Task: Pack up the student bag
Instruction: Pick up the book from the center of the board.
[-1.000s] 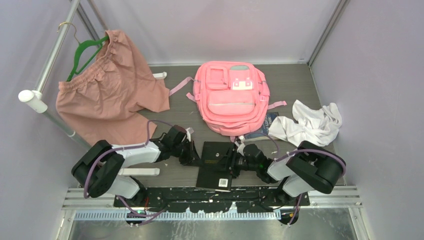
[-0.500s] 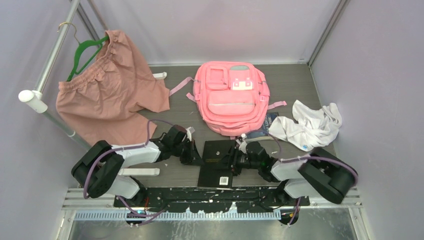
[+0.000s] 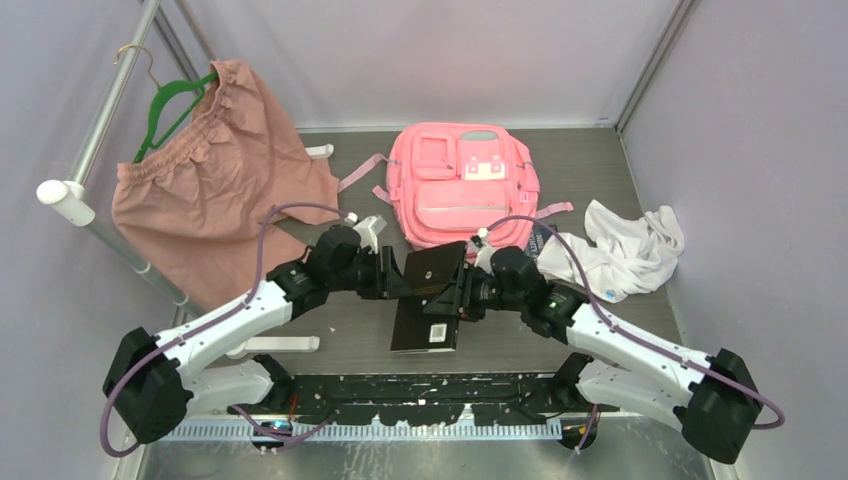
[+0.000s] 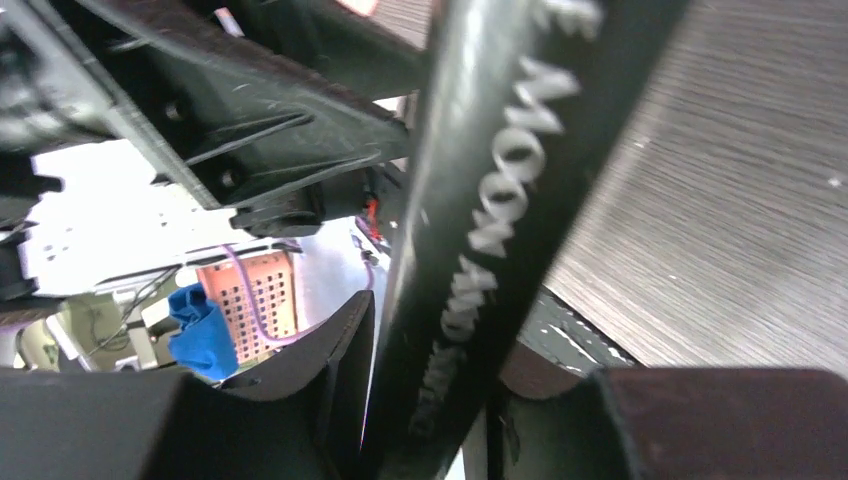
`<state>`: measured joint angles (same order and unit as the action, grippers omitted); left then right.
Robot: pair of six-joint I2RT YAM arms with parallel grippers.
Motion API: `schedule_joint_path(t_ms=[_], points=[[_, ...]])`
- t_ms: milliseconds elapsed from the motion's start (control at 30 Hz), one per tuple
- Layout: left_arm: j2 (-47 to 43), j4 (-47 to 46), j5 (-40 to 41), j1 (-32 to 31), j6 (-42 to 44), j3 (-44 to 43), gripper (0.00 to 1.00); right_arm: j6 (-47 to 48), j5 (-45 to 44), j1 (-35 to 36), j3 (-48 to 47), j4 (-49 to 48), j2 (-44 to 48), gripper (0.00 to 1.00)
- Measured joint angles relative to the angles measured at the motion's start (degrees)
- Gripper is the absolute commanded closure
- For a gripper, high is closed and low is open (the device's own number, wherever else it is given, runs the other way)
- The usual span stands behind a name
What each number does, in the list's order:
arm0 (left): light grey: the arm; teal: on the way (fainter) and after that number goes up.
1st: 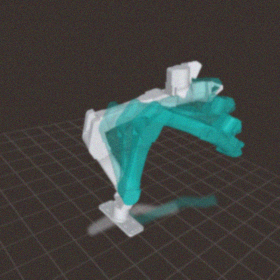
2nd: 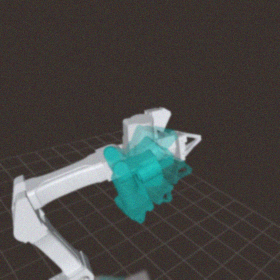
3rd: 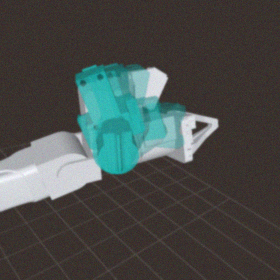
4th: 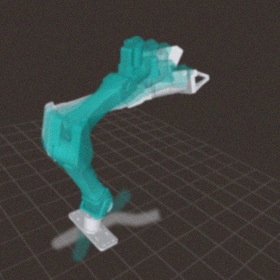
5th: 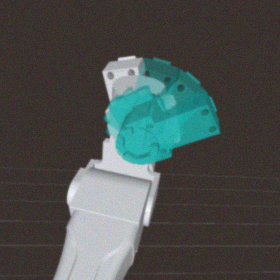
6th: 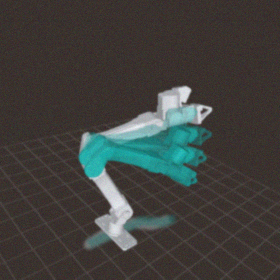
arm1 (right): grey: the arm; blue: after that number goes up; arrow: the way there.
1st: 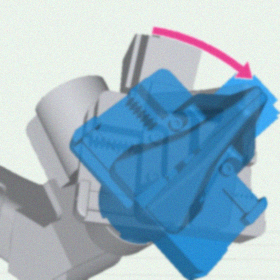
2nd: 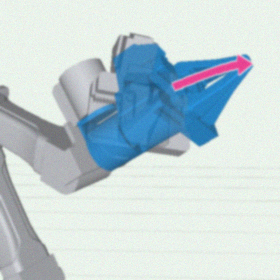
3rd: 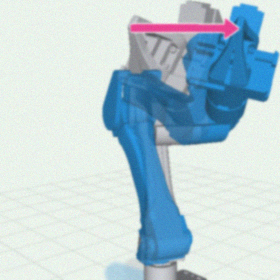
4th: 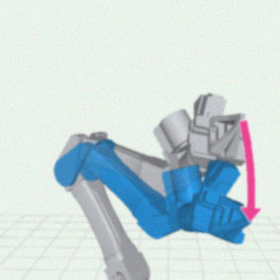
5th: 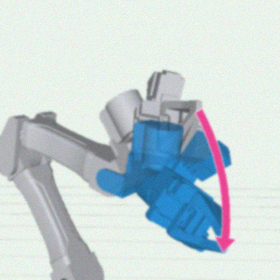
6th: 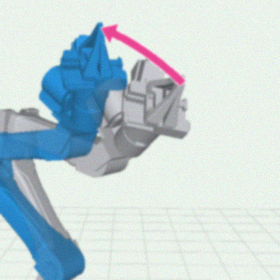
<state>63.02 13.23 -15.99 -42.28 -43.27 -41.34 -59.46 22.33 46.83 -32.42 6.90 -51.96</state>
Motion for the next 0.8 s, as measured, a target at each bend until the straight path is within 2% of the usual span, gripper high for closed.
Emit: schedule_joint_path(t_ms=[100,300,433,567,667,767,800], points=[[1.84,2.21,0.02,0.02,0.33,0.02,0.56,-0.28,-0.79,0.11,0.35,1.57,-3.19,0.99],[1.53,4.81,1.18,0.11,0.31,0.94,0.53,1.92,-6.45,0.33,-0.70,12.76,-4.07,0.99],[1.25,5.22,2.58,0.74,0.24,1.90,0.51,2.10,-8.46,0.33,-1.22,15.34,-6.01,0.99],[4.26,5.20,4.11,1.27,-0.02,2.71,0.60,1.79,-8.79,0.33,-1.22,14.25,-7.32,0.99],[8.81,4.00,3.76,1.57,-0.90,4.09,0.61,1.20,-8.74,0.35,-1.20,13.09,-7.48,0.99],[12.70,0.76,1.68,1.77,-2.45,6.84,0.62,0.83,-8.68,0.35,-1.20,11.96,-8.48,0.86],[13.70,-0.02,1.16,1.77,-2.82,7.48,0.62,0.76,-8.61,0.35,-1.20,11.54,-8.74,0.79]])
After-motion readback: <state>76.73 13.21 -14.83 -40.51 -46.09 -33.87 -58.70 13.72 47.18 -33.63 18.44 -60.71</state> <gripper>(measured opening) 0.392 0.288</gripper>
